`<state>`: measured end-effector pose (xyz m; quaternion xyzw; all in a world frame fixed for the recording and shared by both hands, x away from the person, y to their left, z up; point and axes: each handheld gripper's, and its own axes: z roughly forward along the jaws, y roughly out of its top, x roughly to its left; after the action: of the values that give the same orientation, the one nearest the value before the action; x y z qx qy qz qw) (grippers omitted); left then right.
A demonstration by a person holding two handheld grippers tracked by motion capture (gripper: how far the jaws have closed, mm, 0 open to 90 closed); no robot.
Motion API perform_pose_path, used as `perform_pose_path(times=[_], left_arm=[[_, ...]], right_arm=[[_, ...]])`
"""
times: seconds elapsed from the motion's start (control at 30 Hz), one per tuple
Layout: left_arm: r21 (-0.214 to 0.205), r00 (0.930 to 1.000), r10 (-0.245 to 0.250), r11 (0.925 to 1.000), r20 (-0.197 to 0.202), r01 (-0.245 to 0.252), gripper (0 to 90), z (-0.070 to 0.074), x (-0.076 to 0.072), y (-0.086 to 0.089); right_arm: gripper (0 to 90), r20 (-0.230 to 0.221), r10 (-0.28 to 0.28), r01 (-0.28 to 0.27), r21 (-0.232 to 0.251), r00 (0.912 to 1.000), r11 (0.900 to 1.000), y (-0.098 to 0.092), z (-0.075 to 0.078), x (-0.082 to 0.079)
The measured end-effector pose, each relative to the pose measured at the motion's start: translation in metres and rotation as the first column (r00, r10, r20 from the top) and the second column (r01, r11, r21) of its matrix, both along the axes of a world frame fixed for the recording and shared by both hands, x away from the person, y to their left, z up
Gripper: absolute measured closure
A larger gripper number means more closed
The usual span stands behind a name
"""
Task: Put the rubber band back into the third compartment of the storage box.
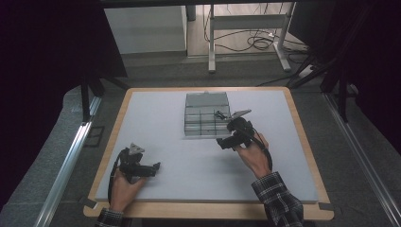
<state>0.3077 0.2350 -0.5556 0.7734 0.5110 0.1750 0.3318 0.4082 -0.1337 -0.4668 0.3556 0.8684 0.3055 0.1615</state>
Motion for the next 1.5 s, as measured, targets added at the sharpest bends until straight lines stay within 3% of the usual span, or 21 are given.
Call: perform_pose_path(times=[0.83,1.5], left_arm=[[0.005,1.0,-0.003,1.0,-0.001,0.003,0.6,0.0,0.0,0.0],[0.003,1.0,-0.001,1.0,0.0,0.001,0.6,0.0,0.0,0.0]], right_arm=[[6.6,0.022,-0.02,0.02,-0.016,0.9996,0.9997,-0.033,-0.008,-0.037],[6.3,0.028,-0.057,0.057,0.003,0.998,0.9984,-0.064,-0.013,-0.072]])
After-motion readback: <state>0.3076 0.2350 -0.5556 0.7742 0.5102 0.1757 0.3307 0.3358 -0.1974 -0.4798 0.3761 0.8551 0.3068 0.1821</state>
